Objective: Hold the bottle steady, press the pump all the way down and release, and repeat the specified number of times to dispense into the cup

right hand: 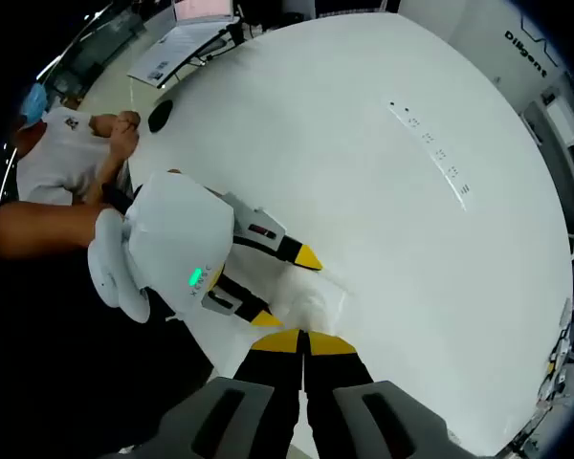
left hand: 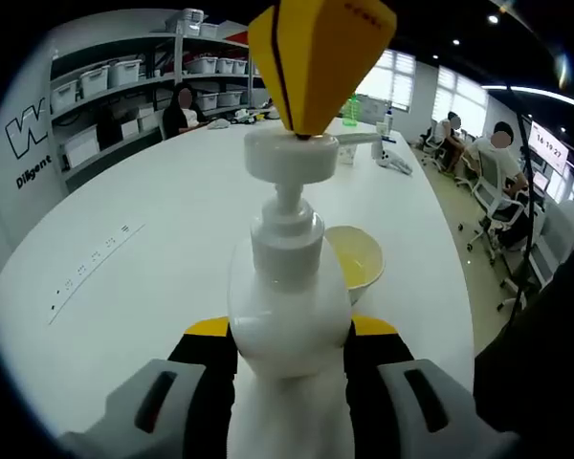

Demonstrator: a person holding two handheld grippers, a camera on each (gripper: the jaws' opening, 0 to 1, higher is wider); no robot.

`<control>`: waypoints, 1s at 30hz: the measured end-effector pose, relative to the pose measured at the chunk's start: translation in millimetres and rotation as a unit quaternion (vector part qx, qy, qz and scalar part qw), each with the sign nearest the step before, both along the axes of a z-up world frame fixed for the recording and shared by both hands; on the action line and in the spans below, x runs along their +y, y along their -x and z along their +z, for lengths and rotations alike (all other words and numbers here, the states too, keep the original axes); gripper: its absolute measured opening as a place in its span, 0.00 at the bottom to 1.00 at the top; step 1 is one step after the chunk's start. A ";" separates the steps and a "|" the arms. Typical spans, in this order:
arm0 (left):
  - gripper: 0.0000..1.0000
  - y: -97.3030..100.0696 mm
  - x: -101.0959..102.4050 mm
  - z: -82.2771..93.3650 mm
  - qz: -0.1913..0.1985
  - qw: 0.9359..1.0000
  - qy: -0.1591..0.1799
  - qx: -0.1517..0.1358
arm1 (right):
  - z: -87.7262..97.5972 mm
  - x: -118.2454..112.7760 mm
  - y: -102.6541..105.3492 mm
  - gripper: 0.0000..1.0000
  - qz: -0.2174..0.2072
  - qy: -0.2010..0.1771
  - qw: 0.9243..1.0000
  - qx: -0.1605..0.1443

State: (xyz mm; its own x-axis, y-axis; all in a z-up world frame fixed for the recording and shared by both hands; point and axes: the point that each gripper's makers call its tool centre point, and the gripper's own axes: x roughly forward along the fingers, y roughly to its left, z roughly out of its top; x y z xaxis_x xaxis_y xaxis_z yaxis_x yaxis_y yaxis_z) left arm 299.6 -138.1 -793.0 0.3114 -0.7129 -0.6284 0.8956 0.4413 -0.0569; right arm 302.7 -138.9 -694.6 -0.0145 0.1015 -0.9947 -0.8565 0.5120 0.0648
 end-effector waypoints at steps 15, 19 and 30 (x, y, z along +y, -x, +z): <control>0.42 0.7 0.5 -2.9 -0.008 1.000 0.001 0.010 | -4.2 0.8 -4.0 0.00 -0.023 0.016 0.999 0.036; 0.43 0.2 -0.1 -3.0 -0.009 1.000 0.001 0.012 | -12.0 2.5 -5.5 0.00 -0.021 0.022 0.999 0.035; 0.43 -0.3 -1.7 -1.4 -0.021 1.000 -0.019 -0.011 | -10.5 -0.7 -2.2 0.00 -0.007 0.063 0.997 0.037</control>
